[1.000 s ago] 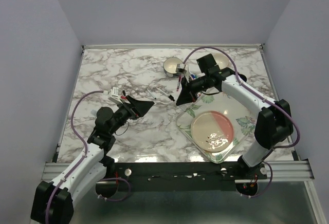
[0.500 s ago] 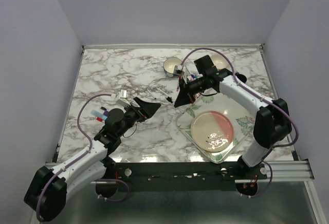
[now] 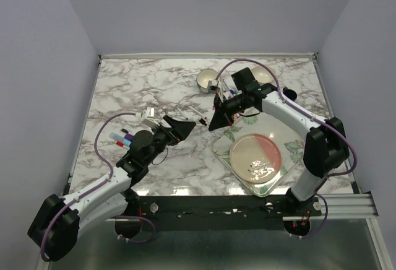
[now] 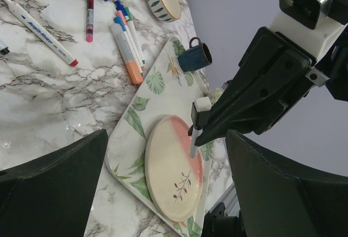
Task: Open the pen caps
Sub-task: Hold the pen cap with the left arm and grip the barrel with the right arm
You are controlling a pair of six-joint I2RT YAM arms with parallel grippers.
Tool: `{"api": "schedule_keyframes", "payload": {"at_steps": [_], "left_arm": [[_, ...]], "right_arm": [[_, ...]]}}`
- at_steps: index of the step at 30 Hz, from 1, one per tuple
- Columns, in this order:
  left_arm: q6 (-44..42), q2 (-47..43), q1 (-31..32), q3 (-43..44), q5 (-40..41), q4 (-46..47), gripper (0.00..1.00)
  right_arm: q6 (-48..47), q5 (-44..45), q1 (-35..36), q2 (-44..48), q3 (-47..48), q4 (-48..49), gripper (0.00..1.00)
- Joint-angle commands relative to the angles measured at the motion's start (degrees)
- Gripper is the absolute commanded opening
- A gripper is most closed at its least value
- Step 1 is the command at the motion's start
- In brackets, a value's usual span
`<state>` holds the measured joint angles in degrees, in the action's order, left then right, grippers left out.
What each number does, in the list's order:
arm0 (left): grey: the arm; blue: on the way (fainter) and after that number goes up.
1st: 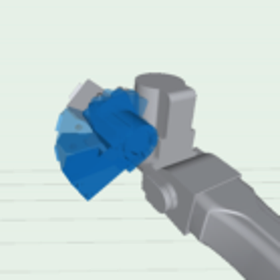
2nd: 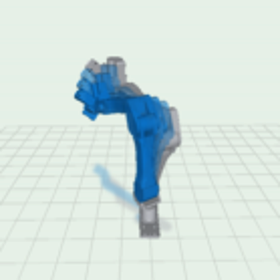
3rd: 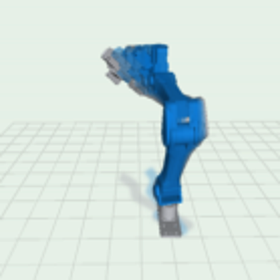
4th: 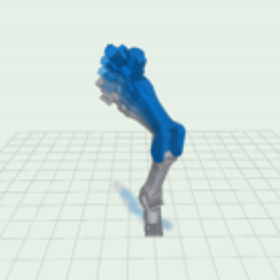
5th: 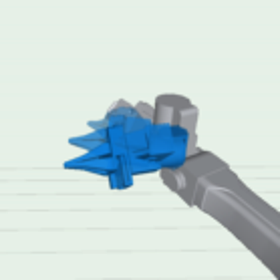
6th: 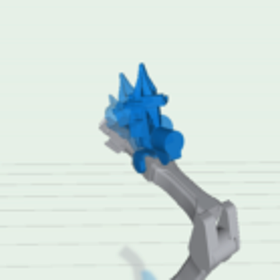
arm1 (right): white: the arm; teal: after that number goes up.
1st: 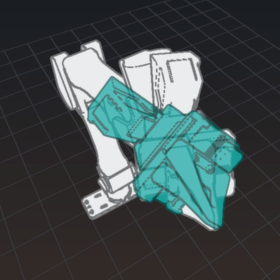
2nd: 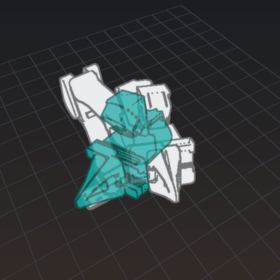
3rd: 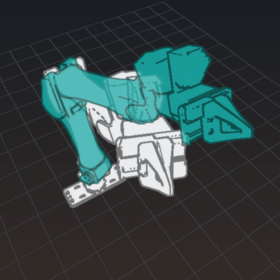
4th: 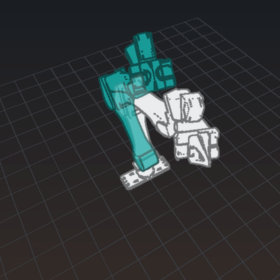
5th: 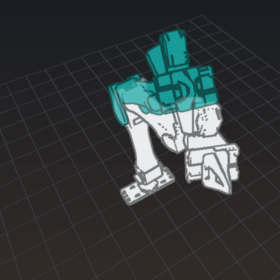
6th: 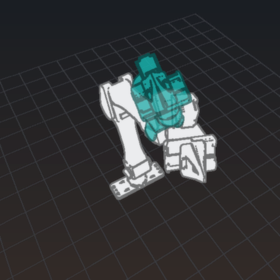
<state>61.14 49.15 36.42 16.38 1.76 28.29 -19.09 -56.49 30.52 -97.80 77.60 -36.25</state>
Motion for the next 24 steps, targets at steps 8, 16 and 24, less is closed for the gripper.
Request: {"api": "schedule_keyframes", "payload": {"at_steps": [8,16,24], "left_arm": [[1.7,1.7,1.8,3.1,6.3,-0.2,0.98],[2.9,3.7,3.1,4.5,8.4,-1.1,0.98],[3.6,7.4,5.3,7.0,10.4,-1.5,0.95]], "right_arm": [[-0.4,-1.1,0.8,-1.3,-0.1,-0.2,0.01],[-0.5,-0.8,0.9,-1.5,-0.1,-0.3,0.01],[-0.5,-0.5,0.9,-1.5,0.1,-0.2,0.01]]}}
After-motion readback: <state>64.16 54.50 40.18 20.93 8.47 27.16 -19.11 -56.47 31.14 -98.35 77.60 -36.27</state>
